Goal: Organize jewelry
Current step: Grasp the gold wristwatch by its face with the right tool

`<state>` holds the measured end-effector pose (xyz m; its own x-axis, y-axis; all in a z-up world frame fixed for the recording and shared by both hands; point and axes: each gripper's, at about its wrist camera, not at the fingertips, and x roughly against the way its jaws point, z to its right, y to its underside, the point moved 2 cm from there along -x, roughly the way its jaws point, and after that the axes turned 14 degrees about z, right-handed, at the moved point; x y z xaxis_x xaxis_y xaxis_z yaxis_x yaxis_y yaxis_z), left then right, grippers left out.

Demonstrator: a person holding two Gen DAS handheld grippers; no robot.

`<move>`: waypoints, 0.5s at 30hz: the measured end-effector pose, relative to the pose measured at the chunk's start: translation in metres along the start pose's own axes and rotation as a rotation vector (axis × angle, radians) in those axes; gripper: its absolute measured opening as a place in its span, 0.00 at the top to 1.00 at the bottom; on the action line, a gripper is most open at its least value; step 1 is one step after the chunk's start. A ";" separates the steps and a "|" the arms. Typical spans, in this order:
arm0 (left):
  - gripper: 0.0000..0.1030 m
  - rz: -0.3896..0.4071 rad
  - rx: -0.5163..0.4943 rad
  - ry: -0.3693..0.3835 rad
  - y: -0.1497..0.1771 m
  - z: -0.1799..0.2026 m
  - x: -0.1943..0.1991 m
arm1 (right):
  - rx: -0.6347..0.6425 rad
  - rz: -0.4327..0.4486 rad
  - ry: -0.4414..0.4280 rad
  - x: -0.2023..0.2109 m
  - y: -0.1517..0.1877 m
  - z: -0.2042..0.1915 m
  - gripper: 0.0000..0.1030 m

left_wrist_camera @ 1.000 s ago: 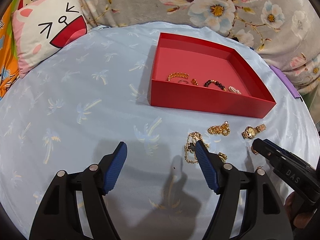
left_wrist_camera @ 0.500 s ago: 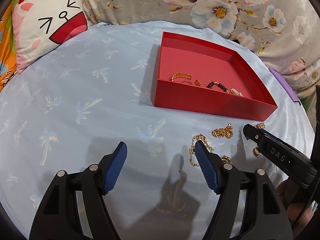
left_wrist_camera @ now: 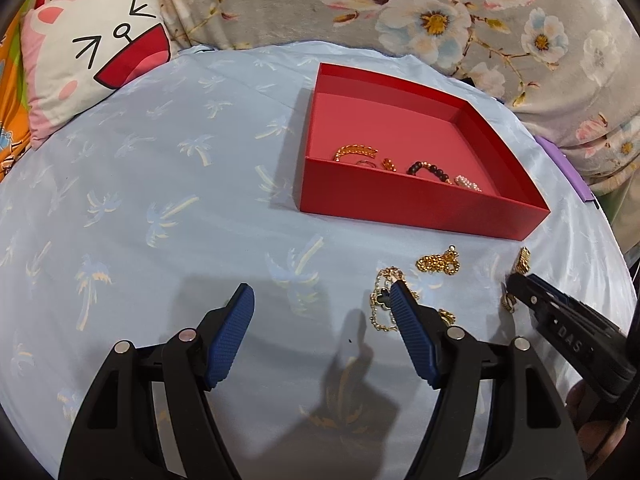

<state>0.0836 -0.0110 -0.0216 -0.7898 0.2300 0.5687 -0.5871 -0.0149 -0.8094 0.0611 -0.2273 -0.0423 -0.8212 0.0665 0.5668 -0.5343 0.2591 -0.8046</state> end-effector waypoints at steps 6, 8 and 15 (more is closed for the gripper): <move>0.34 -0.009 -0.003 0.008 0.002 0.007 -0.002 | -0.033 0.006 0.016 0.007 -0.002 0.008 0.73; 0.34 -0.011 -0.015 0.009 0.003 0.010 -0.001 | -0.041 0.004 0.011 0.004 -0.002 0.007 0.70; 0.34 -0.027 -0.035 0.012 0.008 0.015 -0.002 | -0.019 0.010 0.027 0.004 0.002 0.006 0.79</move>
<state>0.0775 -0.0265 -0.0273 -0.7717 0.2411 0.5885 -0.6011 0.0255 -0.7987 0.0557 -0.2329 -0.0427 -0.8206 0.0951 0.5636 -0.5221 0.2767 -0.8068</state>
